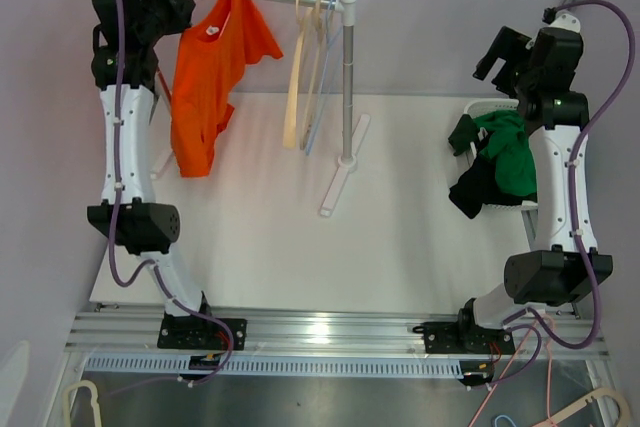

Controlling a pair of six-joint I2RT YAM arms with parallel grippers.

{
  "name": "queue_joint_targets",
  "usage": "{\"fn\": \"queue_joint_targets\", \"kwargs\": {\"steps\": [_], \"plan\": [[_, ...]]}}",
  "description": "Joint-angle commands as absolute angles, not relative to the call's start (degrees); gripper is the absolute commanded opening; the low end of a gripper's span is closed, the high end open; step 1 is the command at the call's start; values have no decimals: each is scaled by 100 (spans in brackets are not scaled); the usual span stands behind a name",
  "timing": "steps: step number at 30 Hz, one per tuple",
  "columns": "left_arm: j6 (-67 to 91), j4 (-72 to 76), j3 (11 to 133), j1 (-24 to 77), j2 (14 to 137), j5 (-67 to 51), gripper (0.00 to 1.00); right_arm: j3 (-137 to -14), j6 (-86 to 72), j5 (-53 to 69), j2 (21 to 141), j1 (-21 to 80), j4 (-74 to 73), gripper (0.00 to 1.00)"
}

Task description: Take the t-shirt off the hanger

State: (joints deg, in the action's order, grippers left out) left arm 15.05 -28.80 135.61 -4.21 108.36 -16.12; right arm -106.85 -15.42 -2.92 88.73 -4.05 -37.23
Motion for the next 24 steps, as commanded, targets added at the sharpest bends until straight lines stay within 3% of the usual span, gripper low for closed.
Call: {"fn": "queue_joint_targets", "kwargs": {"steps": [1, 6, 11, 19, 24], "plan": [[1486, -2022, 13501, -273, 9906, -1424, 1, -10565, -1257, -71, 8412, -317, -3499, 99], [1415, -2600, 13631, -167, 9782, -670, 1, -10661, -1169, 411, 8279, -299, -3542, 99], [2318, -3892, 13668, -123, 9511, -27, 1, -10250, -862, 1738, 7832, 17, -3104, 100], [2487, -3867, 11569, 694, 8087, 1606, 1, -9598, -396, 2610, 6935, 2183, -2549, 99], [3032, -4455, 11434, 1510, 7928, 2951, 1, -9238, -26, 2410, 6996, 3935, -2383, 100]]}}
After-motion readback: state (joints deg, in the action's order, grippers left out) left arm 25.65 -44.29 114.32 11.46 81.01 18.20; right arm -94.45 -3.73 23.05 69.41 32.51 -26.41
